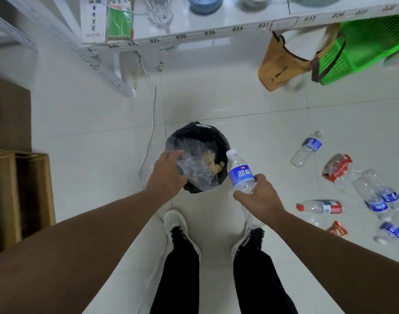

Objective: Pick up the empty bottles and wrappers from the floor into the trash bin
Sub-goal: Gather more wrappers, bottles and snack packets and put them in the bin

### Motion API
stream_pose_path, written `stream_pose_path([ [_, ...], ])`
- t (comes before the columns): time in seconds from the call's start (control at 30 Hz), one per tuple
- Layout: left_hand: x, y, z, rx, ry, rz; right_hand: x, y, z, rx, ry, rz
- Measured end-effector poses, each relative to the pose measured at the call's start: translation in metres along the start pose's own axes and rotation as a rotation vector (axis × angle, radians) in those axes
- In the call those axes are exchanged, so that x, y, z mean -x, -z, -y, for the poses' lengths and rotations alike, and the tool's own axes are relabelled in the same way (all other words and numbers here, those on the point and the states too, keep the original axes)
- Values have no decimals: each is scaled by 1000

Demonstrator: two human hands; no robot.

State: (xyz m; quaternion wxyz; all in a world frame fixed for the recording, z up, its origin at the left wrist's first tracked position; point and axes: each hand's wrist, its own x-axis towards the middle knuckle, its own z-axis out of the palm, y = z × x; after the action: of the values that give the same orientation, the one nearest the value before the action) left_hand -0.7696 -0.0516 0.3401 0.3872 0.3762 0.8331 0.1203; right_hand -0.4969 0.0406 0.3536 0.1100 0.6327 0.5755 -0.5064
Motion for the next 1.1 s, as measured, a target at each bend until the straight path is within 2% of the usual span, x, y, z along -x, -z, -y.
stream_pose_path([
  [0.2, -6, 20, 41, 30, 46, -86, -24, -36, 35, 2, 20, 17],
  [0.37, -7, 10, 93, 103, 74, -180, -71, -95, 60, 21, 52, 36],
  [0.5, 6, 2, 130, 115, 77, -212, -97, -125, 70, 72, -9, -25],
  [0.67, 25, 10, 134, -36, 22, -153, -78, -110, 62, 238, 96, 5],
  [0.77, 25, 18, 120, -28, 39, -137, -65, -91, 54, 290, 124, 42],
  [1.1, 27, 27, 73, -92, 35, -129, -40, -40, 22, 198, 73, 14],
])
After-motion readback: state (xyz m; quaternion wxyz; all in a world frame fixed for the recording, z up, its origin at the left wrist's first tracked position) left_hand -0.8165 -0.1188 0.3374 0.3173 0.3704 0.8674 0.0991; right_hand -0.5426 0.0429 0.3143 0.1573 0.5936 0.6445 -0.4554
